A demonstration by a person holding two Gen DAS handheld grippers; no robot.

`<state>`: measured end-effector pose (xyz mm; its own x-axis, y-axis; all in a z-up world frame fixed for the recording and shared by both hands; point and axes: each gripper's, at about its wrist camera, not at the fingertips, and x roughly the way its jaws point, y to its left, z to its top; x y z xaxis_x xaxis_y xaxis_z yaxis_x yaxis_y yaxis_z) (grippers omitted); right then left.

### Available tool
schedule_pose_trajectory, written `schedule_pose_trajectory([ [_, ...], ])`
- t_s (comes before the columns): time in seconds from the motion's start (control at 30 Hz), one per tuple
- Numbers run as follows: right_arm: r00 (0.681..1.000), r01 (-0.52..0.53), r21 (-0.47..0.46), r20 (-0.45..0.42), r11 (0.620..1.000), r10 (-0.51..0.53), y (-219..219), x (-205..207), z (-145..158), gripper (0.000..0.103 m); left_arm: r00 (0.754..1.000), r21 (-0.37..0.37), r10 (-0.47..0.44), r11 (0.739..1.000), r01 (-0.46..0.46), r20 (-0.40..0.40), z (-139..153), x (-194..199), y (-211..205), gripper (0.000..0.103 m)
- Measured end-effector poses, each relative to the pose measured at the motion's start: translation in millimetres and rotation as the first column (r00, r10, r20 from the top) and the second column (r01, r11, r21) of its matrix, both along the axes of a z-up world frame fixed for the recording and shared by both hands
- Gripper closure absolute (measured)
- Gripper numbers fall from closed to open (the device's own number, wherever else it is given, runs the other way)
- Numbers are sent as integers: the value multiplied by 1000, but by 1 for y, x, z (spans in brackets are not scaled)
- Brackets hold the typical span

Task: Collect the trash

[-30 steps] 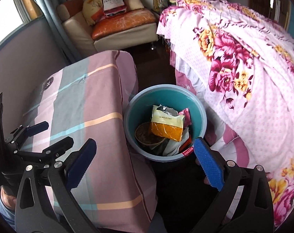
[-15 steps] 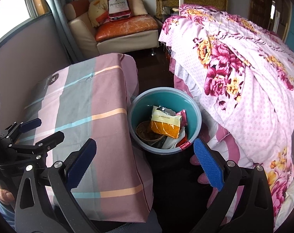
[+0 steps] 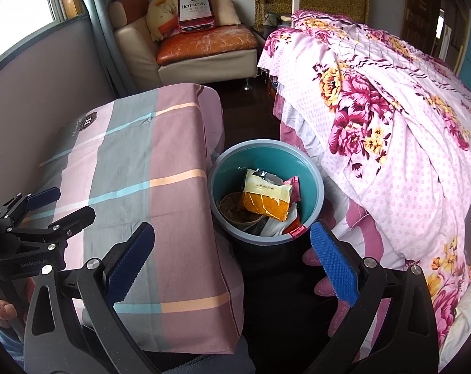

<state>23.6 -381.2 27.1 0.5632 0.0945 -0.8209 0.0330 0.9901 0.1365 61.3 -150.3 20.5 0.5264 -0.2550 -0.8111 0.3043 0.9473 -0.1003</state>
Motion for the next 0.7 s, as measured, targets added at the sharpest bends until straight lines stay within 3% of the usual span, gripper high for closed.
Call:
schedule_pose_trajectory([
  [0.7, 999, -7, 8, -53, 1000, 7, 2, 22, -20, 7, 1000, 28, 22, 999, -22, -6, -16, 16, 0, 4],
])
